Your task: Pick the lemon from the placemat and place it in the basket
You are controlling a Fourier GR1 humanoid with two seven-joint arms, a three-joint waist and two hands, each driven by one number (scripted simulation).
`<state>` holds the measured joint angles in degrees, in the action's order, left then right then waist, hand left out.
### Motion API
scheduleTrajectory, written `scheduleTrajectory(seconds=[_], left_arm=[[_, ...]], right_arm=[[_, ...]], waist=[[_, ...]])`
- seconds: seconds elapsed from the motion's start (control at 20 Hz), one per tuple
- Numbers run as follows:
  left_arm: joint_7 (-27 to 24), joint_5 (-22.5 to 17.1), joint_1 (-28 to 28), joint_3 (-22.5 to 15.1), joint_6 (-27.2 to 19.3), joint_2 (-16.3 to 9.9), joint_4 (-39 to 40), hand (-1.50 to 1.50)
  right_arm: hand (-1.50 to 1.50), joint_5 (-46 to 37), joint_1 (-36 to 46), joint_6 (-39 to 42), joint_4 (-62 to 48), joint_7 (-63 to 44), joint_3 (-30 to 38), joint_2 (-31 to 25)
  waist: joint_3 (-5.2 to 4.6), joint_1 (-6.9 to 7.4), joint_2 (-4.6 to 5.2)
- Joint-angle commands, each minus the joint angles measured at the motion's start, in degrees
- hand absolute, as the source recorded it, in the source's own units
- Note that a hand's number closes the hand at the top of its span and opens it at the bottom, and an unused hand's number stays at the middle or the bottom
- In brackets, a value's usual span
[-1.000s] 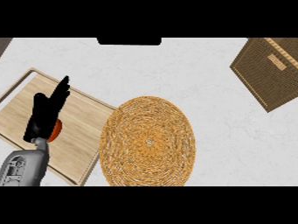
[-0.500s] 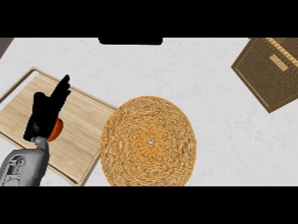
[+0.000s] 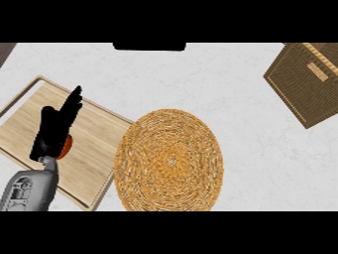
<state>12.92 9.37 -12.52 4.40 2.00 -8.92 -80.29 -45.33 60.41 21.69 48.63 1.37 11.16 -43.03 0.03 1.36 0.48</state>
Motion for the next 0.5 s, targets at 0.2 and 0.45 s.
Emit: scheduleTrajectory(seconds=[0.2, 0.45], left_arm=[[4.19, -0.60, -2.14, 0.42, 0.57, -0.47, -1.88, 0.00], [1.55, 1.10, -2.71, -0.78, -1.29, 1.34, 0.39, 0.00]], right_arm=[[1.50, -3.64, -0.87, -6.65, -10.06, 6.91, -1.70, 2.20], [1.50, 0.27, -0.07, -7.94, -21.93, 7.03, 4.49, 2.73]], waist=[[-0.01, -0.39, -0.24], [0.06, 0.41, 0.36]])
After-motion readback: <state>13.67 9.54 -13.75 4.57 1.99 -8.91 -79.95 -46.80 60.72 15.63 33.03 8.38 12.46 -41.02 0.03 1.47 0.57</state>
